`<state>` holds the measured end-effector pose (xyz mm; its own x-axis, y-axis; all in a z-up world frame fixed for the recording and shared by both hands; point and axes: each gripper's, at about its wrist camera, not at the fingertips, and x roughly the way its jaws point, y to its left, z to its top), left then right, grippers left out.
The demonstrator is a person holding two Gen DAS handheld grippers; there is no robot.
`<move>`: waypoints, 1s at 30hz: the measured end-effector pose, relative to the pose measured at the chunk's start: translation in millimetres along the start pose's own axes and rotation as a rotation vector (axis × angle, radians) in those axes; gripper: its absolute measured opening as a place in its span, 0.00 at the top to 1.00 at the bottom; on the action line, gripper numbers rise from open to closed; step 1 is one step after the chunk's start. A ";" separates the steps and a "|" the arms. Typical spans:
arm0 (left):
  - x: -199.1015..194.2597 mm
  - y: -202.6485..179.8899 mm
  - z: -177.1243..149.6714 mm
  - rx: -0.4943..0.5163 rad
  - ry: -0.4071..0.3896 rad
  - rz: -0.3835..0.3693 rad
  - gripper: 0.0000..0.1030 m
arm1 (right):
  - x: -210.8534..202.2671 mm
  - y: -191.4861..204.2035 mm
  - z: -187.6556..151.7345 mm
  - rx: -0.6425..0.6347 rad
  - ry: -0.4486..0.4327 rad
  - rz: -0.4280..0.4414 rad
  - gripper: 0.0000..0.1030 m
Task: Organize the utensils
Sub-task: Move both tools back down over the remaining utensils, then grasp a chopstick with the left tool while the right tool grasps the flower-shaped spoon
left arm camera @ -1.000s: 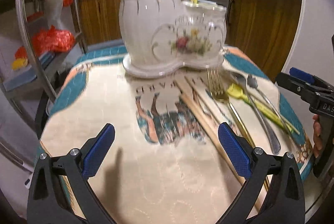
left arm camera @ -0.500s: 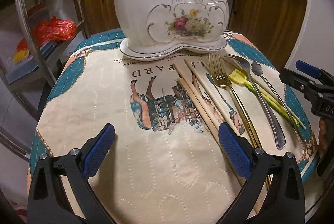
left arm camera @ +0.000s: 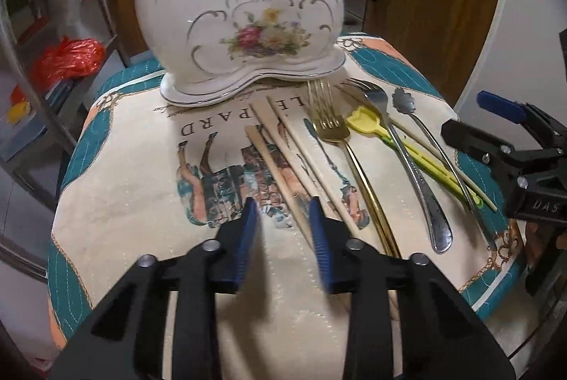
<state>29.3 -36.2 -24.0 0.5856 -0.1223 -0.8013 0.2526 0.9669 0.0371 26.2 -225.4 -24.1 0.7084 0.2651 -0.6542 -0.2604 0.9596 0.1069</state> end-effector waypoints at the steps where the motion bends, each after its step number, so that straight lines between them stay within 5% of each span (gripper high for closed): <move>1: -0.3 0.4 0.4 0.007 0.002 -0.001 0.80 | 0.3 -0.6 -0.6 0.005 0.005 0.009 0.08; 9: -1.7 3.6 -0.8 0.106 0.013 0.056 0.87 | 10.2 -2.5 0.9 0.022 0.057 0.013 0.57; 12: 1.6 11.8 -1.2 0.105 0.027 0.087 0.87 | 11.6 -0.4 2.4 0.020 0.066 0.019 0.64; 30: 13.9 31.7 10.7 0.087 0.025 -0.017 0.88 | 43.3 9.0 19.5 0.038 0.234 0.061 0.93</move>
<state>53.7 -9.6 -27.5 0.5617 -0.1322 -0.8167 0.3291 0.9414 0.0739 67.4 -203.5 -36.8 0.5194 0.2980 -0.8009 -0.2706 0.9463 0.1767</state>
